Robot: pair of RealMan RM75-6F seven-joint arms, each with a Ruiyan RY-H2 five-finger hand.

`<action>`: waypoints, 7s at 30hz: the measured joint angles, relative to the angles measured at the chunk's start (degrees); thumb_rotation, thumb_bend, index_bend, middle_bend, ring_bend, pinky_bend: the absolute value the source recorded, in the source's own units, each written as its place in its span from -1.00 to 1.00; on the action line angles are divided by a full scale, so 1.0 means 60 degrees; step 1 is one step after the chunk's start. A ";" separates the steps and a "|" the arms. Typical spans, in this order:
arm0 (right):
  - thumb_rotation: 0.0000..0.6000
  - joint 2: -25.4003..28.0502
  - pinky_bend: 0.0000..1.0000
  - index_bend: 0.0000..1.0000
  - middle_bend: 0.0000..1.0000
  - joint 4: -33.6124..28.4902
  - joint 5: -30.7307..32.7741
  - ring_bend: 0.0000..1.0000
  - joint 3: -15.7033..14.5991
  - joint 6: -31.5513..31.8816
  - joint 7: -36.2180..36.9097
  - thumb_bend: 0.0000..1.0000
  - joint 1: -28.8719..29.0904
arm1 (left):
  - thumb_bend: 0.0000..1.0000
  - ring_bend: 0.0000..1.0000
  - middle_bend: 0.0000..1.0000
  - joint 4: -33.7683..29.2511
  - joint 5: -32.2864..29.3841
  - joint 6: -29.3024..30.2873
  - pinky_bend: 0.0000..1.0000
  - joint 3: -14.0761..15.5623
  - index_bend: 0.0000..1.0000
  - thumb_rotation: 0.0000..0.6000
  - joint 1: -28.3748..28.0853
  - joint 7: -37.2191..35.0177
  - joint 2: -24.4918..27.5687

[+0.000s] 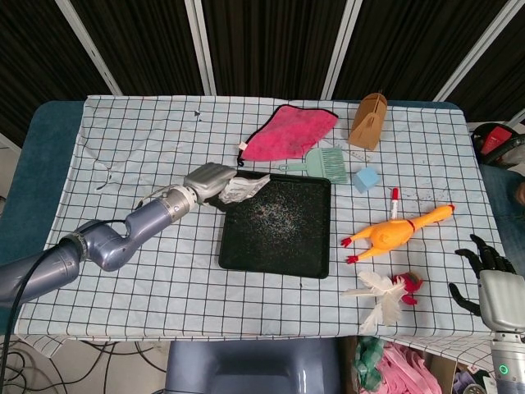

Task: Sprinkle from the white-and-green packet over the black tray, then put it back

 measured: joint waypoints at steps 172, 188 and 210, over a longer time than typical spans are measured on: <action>1.00 0.0040 -0.49 -0.44 -0.84 -0.0008 0.0258 -0.72 0.0081 0.0000 -0.0011 -0.57 -0.0098 | 0.31 -0.25 -0.08 0.1437 -0.1079 -0.2669 0.07 0.4501 -0.14 1.00 -0.5195 -0.3011 -0.0087; 1.00 0.0035 -0.49 -0.44 -0.84 -0.0030 0.0265 -0.72 0.0082 0.0026 -0.0064 -0.57 -0.0114 | 0.27 -0.25 -0.08 0.0793 -0.1704 0.3612 0.06 0.3182 -0.15 1.00 -0.1350 -0.2085 -0.0416; 1.00 0.0029 -0.49 -0.44 -0.84 -0.0050 0.0214 -0.72 0.0078 0.0108 -0.0033 -0.57 -0.0155 | 0.25 -0.29 -0.11 0.4833 0.0749 0.7119 0.02 0.2016 -0.19 1.00 0.2170 -0.6076 -0.3914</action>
